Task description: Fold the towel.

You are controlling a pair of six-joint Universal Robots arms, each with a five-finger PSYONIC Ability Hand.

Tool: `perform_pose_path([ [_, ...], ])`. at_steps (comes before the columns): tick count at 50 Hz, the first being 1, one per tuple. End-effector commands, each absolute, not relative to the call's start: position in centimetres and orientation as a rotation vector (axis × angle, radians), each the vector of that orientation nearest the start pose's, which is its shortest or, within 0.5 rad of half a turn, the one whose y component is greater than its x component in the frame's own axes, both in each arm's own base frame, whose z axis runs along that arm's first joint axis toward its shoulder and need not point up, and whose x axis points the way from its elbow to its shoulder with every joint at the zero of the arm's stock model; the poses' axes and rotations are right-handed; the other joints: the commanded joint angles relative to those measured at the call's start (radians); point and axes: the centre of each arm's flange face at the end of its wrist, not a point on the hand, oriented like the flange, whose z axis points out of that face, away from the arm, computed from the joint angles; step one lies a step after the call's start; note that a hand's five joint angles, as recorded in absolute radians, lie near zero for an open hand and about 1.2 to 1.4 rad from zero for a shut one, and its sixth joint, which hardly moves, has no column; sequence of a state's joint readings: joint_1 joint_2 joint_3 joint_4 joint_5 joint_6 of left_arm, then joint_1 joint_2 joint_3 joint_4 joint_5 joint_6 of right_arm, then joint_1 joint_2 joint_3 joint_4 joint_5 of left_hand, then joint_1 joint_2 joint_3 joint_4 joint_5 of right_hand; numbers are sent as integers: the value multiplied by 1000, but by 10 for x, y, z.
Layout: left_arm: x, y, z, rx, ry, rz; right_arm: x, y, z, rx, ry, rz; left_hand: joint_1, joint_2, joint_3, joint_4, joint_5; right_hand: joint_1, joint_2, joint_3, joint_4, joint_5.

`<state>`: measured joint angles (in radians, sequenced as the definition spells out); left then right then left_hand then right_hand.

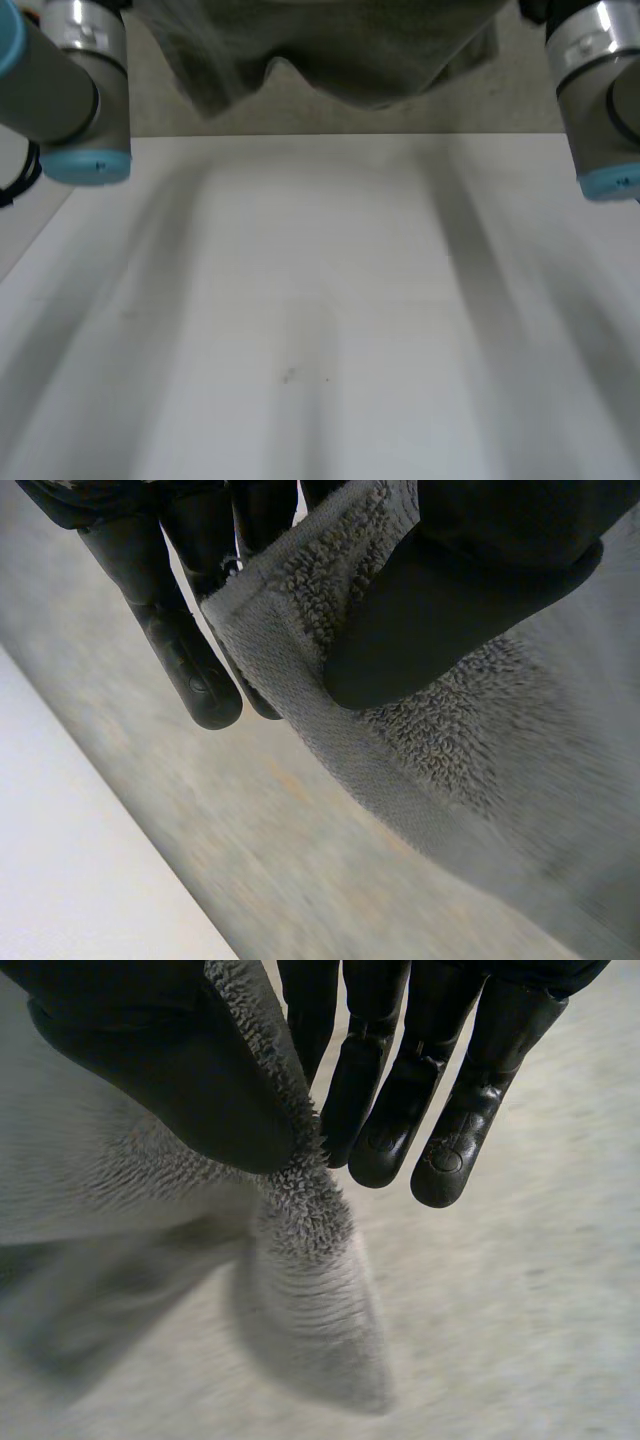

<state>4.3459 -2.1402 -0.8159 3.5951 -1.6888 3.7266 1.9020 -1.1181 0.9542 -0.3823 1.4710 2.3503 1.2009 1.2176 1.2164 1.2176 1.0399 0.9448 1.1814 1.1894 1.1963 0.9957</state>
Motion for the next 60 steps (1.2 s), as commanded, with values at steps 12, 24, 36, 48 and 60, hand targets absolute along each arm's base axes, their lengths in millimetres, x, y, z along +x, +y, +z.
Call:
perform_pose_path([
  [12,-247,-343,157,848,1992,-1929,277,-331,170,-1583,1944,-1977,195,179,180,179,182,451,215,207,200,226],
  [24,-220,-321,117,861,2119,-1733,261,-318,134,-1568,2099,-1763,195,179,180,179,182,451,215,207,200,226],
  [36,-195,-332,140,742,2084,-1752,225,-329,155,-1026,2277,-1704,195,179,180,179,182,-325,-562,-570,-577,-551],
  [48,-197,-323,140,763,2095,-1747,197,-346,142,-876,2317,-1631,195,179,180,179,182,-273,-510,-517,-524,-498],
  [60,-196,-324,140,757,2095,-1747,196,-348,120,-943,2334,-1575,195,179,180,179,182,-138,-374,-382,-389,-363],
])
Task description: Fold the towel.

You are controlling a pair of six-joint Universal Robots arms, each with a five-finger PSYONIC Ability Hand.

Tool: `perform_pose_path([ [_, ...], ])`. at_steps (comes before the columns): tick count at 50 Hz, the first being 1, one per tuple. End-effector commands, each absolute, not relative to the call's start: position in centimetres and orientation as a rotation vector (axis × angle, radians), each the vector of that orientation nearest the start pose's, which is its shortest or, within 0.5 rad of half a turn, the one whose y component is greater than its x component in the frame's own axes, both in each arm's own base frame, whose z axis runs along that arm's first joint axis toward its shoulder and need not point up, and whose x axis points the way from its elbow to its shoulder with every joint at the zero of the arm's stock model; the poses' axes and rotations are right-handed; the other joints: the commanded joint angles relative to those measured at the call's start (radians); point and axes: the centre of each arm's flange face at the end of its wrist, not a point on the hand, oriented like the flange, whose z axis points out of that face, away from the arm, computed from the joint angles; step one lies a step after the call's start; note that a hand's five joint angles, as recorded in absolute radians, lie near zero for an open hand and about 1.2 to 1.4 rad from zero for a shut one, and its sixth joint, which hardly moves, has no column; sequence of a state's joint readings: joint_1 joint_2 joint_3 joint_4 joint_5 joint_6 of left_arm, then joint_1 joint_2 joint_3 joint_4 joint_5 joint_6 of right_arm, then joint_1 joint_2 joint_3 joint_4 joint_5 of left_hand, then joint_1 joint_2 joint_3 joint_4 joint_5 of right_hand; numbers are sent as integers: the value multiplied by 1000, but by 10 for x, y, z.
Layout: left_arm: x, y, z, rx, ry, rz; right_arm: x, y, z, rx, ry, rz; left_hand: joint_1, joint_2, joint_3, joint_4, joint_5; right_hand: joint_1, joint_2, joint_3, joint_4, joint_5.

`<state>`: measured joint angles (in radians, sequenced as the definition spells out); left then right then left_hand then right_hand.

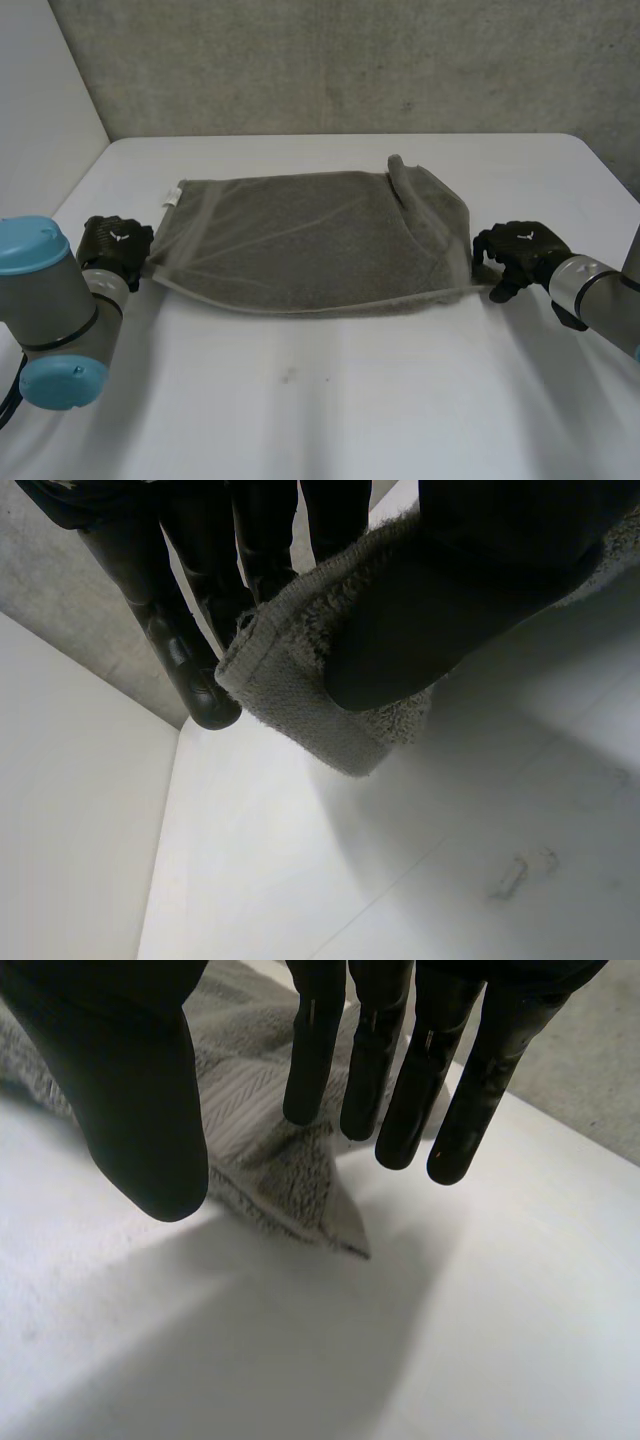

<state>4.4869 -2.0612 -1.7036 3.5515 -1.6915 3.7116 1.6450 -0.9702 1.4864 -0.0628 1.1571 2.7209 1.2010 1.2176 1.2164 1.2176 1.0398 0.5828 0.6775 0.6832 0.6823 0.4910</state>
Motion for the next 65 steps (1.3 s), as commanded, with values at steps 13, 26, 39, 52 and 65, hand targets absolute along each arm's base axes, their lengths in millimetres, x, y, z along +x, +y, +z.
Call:
perform_pose_path([
  [13,-197,-323,139,762,2098,-1746,202,-355,108,-957,2297,-1556,195,179,180,179,182,447,353,347,348,364],
  [26,-197,-323,140,758,2096,-1745,204,-364,119,-948,2251,-1652,195,179,180,179,182,813,719,713,714,731],
  [39,-197,-296,178,797,2094,-1740,193,-341,209,-1078,2226,-1784,195,179,180,179,182,813,719,713,714,731],
  [52,-181,-221,214,927,2302,-1450,137,-261,237,-1762,2608,-1287,195,179,180,179,182,813,719,713,714,731],
  [65,-181,-206,202,988,2364,-1344,142,-241,224,-1861,2543,-1277,195,179,180,179,182,813,719,713,714,731],
])
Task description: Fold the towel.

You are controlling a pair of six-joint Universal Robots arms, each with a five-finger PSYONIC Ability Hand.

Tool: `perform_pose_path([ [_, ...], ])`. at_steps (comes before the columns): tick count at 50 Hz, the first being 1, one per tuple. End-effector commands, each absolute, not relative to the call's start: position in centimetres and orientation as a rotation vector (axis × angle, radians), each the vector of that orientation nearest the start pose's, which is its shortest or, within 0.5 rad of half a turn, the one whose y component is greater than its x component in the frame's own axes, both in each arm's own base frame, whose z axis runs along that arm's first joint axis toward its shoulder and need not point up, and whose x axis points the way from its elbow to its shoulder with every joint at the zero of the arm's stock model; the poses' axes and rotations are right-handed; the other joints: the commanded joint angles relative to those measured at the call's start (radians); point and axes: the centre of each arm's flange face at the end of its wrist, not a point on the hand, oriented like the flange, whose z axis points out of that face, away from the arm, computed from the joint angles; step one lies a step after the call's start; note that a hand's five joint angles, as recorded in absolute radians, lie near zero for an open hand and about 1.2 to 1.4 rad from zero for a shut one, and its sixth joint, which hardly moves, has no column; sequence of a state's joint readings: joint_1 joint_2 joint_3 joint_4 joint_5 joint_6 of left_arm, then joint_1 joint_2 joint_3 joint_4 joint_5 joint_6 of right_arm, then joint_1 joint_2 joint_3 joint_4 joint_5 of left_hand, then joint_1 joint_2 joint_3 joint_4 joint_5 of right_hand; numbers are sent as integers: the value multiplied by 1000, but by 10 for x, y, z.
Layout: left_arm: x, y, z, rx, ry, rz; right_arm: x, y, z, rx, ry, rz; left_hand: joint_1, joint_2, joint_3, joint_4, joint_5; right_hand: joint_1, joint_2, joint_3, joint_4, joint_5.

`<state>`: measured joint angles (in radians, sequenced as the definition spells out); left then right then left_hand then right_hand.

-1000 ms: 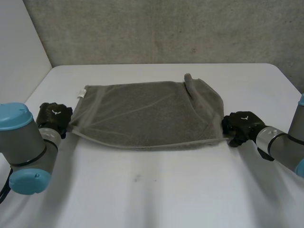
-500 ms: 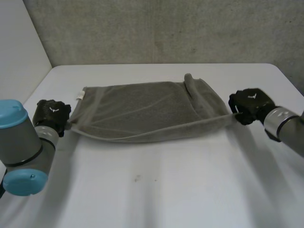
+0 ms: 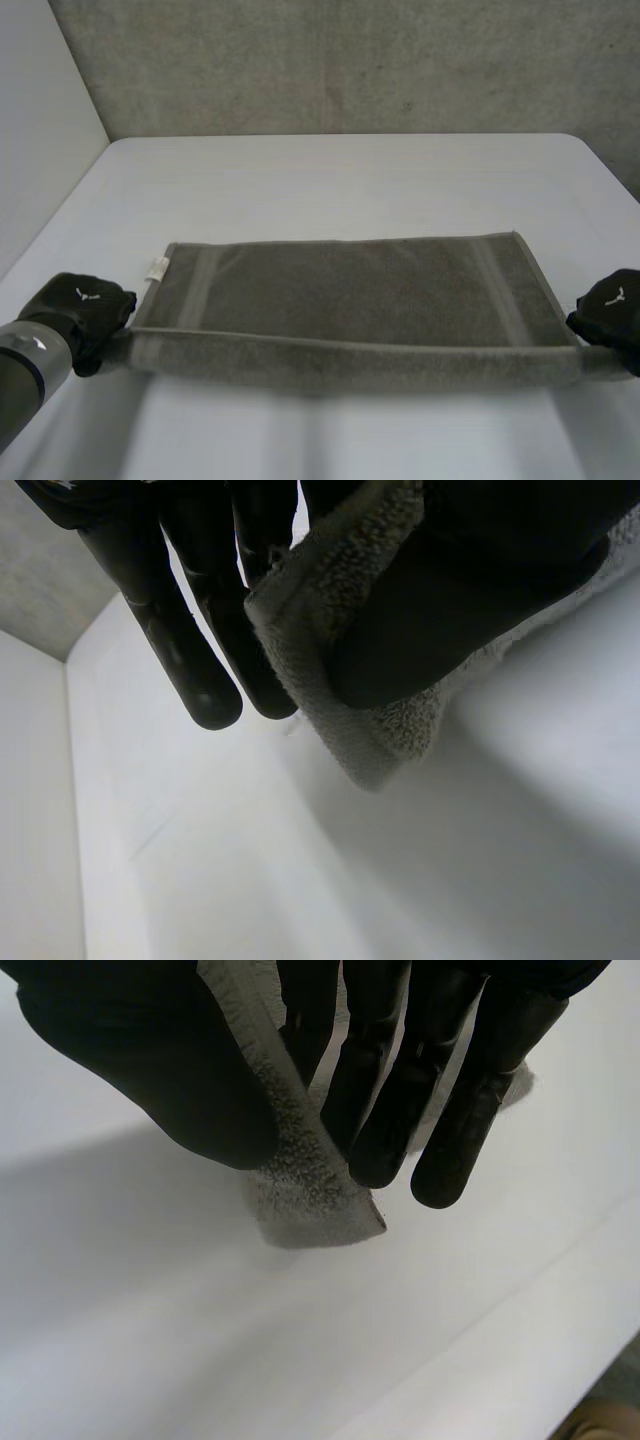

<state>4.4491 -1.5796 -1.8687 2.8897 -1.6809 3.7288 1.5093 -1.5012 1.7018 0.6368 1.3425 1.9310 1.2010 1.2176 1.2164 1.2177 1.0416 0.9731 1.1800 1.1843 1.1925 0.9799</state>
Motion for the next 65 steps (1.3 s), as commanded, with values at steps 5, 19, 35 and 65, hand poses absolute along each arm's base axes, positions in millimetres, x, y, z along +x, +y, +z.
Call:
perform_pose_path([
  [5,-191,-243,188,987,2362,-1347,147,-278,209,-1843,2532,-1388,195,179,180,179,180,423,216,212,204,242],
  [19,-222,-351,161,905,2247,-1519,211,-373,170,-1758,2344,-1865,195,179,180,179,180,423,216,212,204,242],
  [35,-239,-390,148,826,2167,-1602,236,-413,155,-1682,2239,-2220,-996,-1013,-1011,-1013,-1011,-799,-1005,-1010,-1018,-980],
  [65,-242,-338,176,502,2440,-1848,171,-343,130,-1230,2530,-1547,-1023,-1039,-1038,-1039,-1038,-457,-663,-668,-676,-638],
])
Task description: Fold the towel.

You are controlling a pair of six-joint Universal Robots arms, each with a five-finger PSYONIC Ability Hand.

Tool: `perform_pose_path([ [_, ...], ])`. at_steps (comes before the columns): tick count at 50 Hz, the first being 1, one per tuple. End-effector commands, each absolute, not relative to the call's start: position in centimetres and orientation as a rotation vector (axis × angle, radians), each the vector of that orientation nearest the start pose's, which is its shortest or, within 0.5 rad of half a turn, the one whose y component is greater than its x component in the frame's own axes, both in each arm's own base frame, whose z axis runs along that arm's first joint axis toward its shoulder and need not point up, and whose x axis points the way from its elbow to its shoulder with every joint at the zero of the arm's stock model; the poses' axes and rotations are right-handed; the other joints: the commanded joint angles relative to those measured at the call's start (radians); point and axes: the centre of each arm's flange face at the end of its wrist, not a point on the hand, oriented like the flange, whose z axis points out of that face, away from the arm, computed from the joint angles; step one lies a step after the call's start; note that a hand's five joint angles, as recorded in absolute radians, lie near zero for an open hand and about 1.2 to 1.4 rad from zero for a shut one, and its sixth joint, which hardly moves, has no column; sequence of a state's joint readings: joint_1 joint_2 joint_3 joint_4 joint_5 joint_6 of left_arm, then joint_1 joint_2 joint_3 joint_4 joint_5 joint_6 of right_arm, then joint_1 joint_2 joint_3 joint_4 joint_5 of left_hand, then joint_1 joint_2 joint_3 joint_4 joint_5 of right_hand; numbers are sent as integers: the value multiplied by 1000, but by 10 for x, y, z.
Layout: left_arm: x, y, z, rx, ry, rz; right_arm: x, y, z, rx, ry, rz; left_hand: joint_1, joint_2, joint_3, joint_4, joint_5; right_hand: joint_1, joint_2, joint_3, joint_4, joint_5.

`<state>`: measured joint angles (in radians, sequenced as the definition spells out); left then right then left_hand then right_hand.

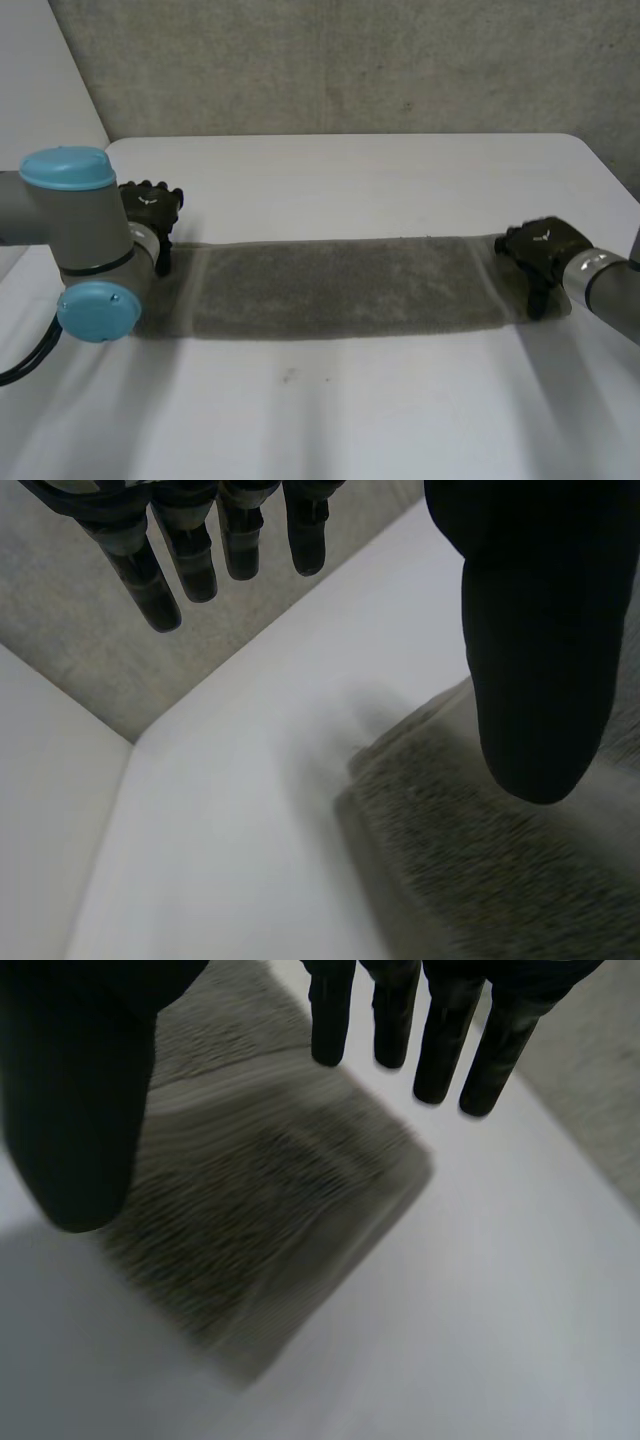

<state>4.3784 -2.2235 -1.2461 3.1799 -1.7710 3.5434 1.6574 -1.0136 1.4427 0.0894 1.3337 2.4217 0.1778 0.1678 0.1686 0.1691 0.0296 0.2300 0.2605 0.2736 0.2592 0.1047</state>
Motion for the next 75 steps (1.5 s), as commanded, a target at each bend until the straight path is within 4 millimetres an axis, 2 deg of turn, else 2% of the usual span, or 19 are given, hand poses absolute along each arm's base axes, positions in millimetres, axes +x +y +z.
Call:
perform_pose_path([
  [1,-242,-338,176,501,2440,-1848,167,-345,126,-1219,2541,-1549,1,10,10,9,-26,382,352,339,353,333],
  [5,-242,-332,184,492,2449,-1871,161,-351,123,-1202,2550,-1577,1,10,10,9,-26,841,811,798,812,792],
  [6,-242,-332,184,492,2449,-1871,158,-355,124,-1199,2554,-1608,1,10,10,9,-26,1163,1133,1119,1134,1114],
  [14,-239,-317,201,490,2427,-1914,125,-374,150,-1114,2676,-1889,1,10,10,9,-26,1166,1136,1123,1137,1117],
  [18,-238,-312,208,488,2418,-1931,97,-378,160,-1248,2777,-1932,1,10,10,9,-26,1166,1136,1123,1137,1117],
  [25,-237,-307,216,487,2403,-1952,97,-382,181,-1409,2728,-2060,-2,8,7,6,-29,1166,1136,1123,1137,1117],
  [27,-236,-305,218,484,2401,-1954,111,-380,189,-1432,2656,-2123,-2,8,7,6,-29,1166,1136,1123,1137,1117],
  [29,-236,-304,220,482,2396,-1961,163,-370,212,-1463,2375,-2311,-2,8,7,6,-29,1166,1136,1123,1137,1117],
  [30,-235,-303,221,482,2395,-1964,163,-370,213,-1463,2373,-2311,-2,8,7,6,-29,1166,1136,1123,1137,1117],
  [36,-234,-299,223,480,2396,-1964,247,-332,228,-1493,1914,-2412,-2,8,7,6,-29,1166,1136,1123,1137,1117],
  [38,-232,-295,225,480,2395,-1966,313,-280,216,-1629,1585,-2302,-2,8,7,6,-29,1166,1136,1123,1137,1117],
  [39,-232,-295,225,480,2395,-1966,314,-280,216,-1630,1584,-2301,-2,8,7,6,-29,1166,1136,1123,1137,1117],
  [42,-231,-291,221,483,2405,-1950,370,-221,180,-1761,1317,-2092,-2,8,7,6,-29,1166,1136,1123,1137,1117],
  [50,-231,-293,215,484,2406,-1948,411,-167,133,-1920,1080,-1912,-2,8,7,6,-29,1166,1136,1123,1137,1117],
  [54,-233,-293,215,486,2403,-1956,414,-167,127,-1920,1092,-1902,-2,8,7,6,-29,1012,981,968,983,962],
  [56,-234,-293,216,488,2399,-1965,412,-169,128,-1916,1125,-1899,-2,8,7,6,-29,-32,-62,-75,-61,-81],
  [60,-248,-285,223,540,2386,-2021,407,-174,140,-1874,1204,-1932,-2,8,7,6,-29,-55,-86,-99,-85,-105],
  [67,-284,-264,234,653,2348,-2166,339,-230,181,-1461,1746,-1911,3,13,13,12,-23,-55,-86,-99,-85,-105],
  [75,-321,-241,220,815,2381,-2191,275,-252,161,-1113,2116,-1655,3,13,13,12,-23,-55,-86,-99,-85,-105],
])
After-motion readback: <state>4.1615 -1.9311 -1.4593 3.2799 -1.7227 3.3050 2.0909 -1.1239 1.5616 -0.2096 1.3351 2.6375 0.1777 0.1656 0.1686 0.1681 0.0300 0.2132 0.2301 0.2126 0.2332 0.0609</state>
